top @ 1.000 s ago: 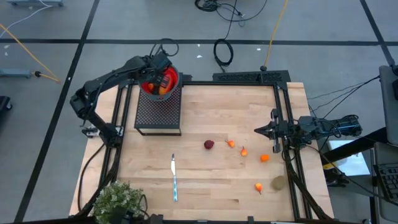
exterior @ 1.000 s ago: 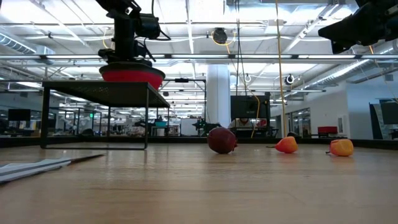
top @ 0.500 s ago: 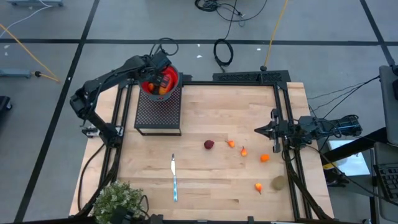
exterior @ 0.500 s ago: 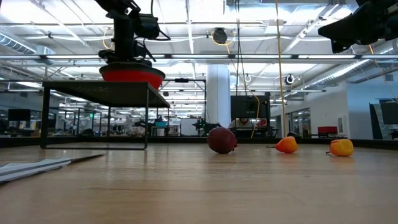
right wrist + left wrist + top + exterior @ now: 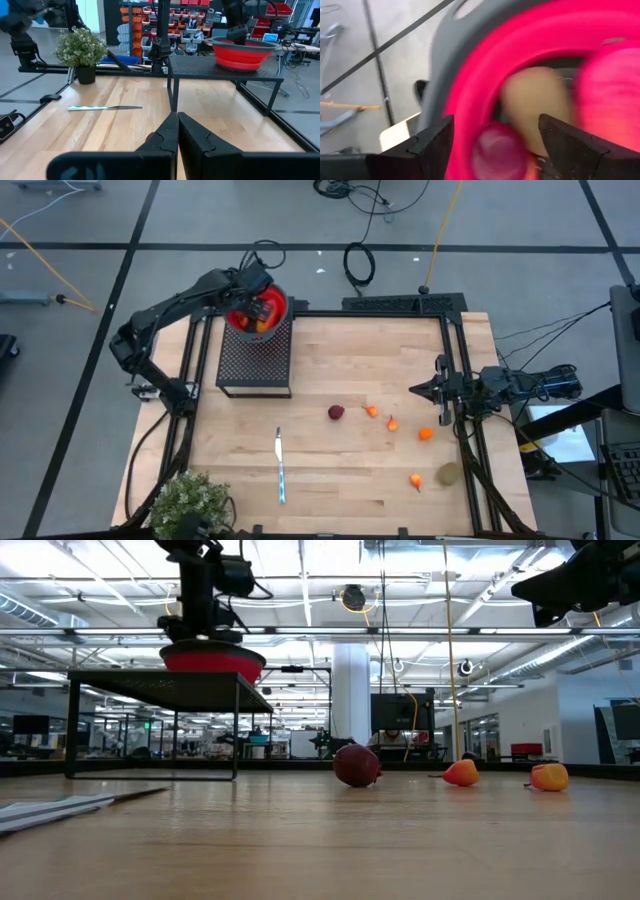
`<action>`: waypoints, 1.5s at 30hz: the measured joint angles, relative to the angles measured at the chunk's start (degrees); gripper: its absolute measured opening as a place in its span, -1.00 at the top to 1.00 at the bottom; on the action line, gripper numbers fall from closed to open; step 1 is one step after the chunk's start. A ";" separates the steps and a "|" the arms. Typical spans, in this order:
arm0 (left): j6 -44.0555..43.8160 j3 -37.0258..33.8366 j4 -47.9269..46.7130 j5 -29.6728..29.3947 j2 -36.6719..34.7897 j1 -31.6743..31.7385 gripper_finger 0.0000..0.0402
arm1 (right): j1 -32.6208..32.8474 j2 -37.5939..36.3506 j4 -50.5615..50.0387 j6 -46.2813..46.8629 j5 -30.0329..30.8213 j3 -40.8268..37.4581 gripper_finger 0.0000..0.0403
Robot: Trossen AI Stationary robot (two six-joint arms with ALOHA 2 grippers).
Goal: Pick & Place Fruit
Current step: Put the pomegranate into the red strainer bowl on the shelf
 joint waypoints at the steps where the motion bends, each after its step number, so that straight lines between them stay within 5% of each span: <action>1: 0.02 0.54 0.01 0.49 -0.56 -0.24 -0.44 | 0.00 0.00 0.00 -0.01 0.00 0.00 1.00; 10: -5.02 4.76 0.26 5.79 -6.52 -5.39 -0.39 | 0.00 0.00 -0.24 -4.18 -0.04 0.00 1.00; 21: -14.36 4.78 0.09 21.02 -12.18 -14.32 -0.37 | 0.00 0.00 -0.22 0.84 -0.28 0.00 0.99; 28: -16.34 4.80 0.09 20.95 -12.36 -23.26 -0.37 | 0.00 0.02 0.65 0.89 -0.28 -1.94 0.99; 39: -23.24 4.80 0.61 13.08 -12.42 -37.27 -0.37 | 0.02 0.02 1.79 6.97 -0.50 -6.54 0.99; 45: -24.95 4.80 0.89 10.96 -12.42 -42.58 -0.37 | 0.07 0.05 9.25 7.66 -2.35 -8.97 0.99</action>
